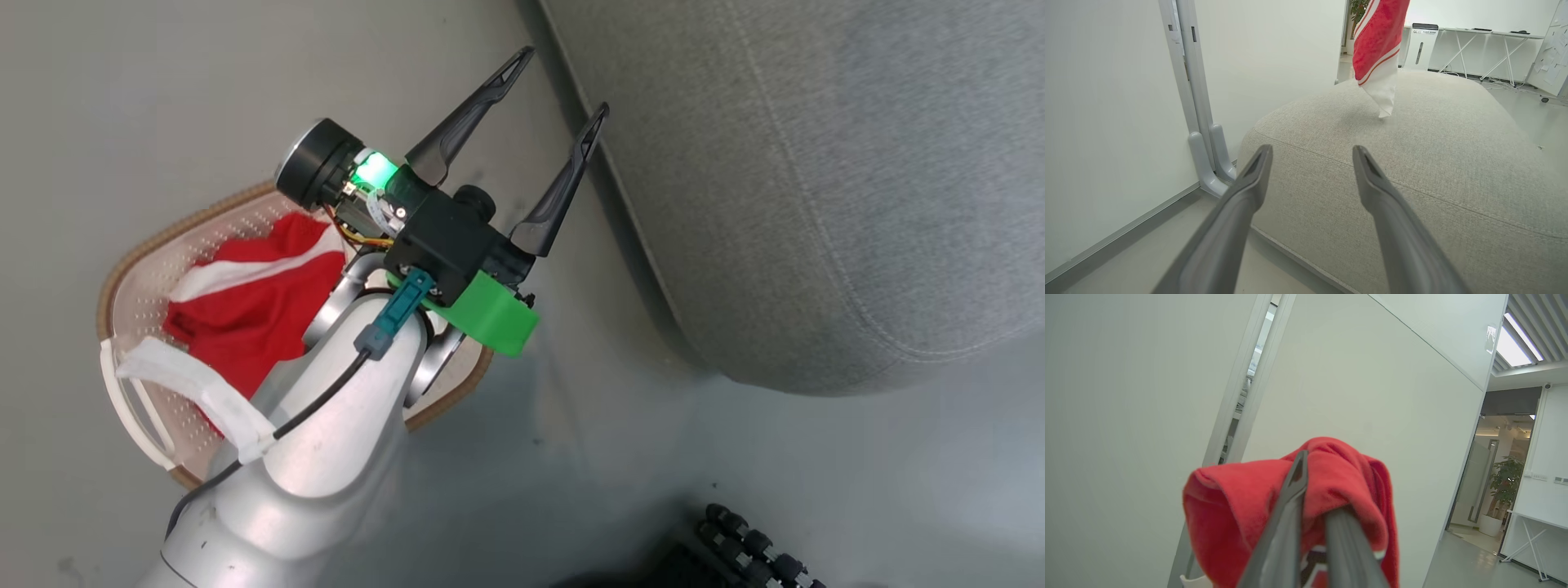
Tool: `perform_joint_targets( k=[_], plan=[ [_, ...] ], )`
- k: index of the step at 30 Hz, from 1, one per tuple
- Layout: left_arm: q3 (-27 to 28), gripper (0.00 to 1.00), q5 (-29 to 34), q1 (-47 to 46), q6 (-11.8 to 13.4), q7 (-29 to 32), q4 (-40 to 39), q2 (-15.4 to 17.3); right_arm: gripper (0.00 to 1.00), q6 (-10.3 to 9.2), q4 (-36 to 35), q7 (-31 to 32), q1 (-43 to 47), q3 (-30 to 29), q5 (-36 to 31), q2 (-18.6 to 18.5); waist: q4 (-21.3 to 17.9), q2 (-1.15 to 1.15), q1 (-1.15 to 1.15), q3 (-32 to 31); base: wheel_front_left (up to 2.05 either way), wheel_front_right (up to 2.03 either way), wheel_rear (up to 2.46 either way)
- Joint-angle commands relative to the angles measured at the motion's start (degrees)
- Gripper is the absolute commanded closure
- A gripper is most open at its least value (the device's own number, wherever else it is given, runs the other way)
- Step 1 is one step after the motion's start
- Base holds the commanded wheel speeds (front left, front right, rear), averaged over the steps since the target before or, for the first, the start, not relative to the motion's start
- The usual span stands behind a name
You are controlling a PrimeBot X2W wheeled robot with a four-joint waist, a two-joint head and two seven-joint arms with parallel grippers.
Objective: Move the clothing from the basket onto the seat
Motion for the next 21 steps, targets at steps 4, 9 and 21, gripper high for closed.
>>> perform_joint_targets(
  k=[4, 9, 21],
  plan=[
    [-0.2, 0.0, 0.5, -1.9, -0.2, 0.0, -0.1, 0.1, 1.0, -0.04, 5.4, -0.1, -5.5, -0.8, 0.3, -3.0, 2.5, 0.0, 0.0, 5.2, 0.0, 0.0, 0.0],
    [-0.2, 0.0, 0.5, -2.3, -0.3, 0.0, 0.0, 0.2, 1.0, -0.04, 11.9, -0.1, -5.4, 0.3, -0.7, -3.6, 2.9, 0.0, 0.0, 6.1, 0.0, 0.0, 0.0],
    [0.3, 0.0, 0.4, -1.8, 0.0, 0.0, -0.1, 1.1, 1.0, -0.04, 22.0, -0.1, 5.6, -1.8, -1.5, -0.5, 3.5, 0.0, 0.0, 7.0, 0.0, 0.0, 0.0]
  ],
)
